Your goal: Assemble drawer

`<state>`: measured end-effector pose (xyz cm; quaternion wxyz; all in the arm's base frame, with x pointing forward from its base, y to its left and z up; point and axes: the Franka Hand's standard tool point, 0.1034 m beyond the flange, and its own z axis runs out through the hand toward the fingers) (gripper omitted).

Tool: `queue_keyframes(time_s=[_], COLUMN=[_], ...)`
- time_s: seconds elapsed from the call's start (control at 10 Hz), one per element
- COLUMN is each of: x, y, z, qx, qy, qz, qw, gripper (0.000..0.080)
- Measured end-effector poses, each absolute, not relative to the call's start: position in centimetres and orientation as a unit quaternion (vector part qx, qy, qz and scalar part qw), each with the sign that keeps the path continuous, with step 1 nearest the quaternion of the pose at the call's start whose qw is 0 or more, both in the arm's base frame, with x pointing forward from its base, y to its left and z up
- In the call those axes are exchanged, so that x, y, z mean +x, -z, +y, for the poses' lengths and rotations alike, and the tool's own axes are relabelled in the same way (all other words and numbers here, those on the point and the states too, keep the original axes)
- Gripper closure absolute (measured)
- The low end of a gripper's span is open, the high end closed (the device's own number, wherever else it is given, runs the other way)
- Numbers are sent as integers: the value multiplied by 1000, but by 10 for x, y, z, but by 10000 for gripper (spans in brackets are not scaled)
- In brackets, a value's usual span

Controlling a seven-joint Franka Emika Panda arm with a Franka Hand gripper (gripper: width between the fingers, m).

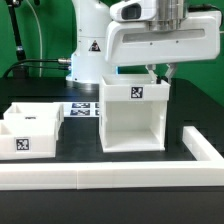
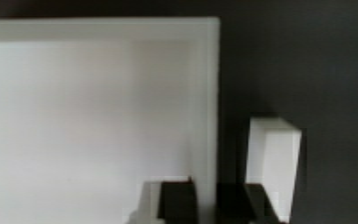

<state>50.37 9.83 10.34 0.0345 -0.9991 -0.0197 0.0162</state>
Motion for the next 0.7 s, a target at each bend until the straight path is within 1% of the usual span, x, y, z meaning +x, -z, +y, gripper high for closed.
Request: queue_keyframes(time_s=[0.3,0.4,0.7], x=[555,565,568], y=[-104,-104,-105], z=[97,97,98], qx=[-997,-995,-993], qy=[31,47,54], qz=[-61,-83,-93], qw=[40,39,39], gripper=[762,762,762])
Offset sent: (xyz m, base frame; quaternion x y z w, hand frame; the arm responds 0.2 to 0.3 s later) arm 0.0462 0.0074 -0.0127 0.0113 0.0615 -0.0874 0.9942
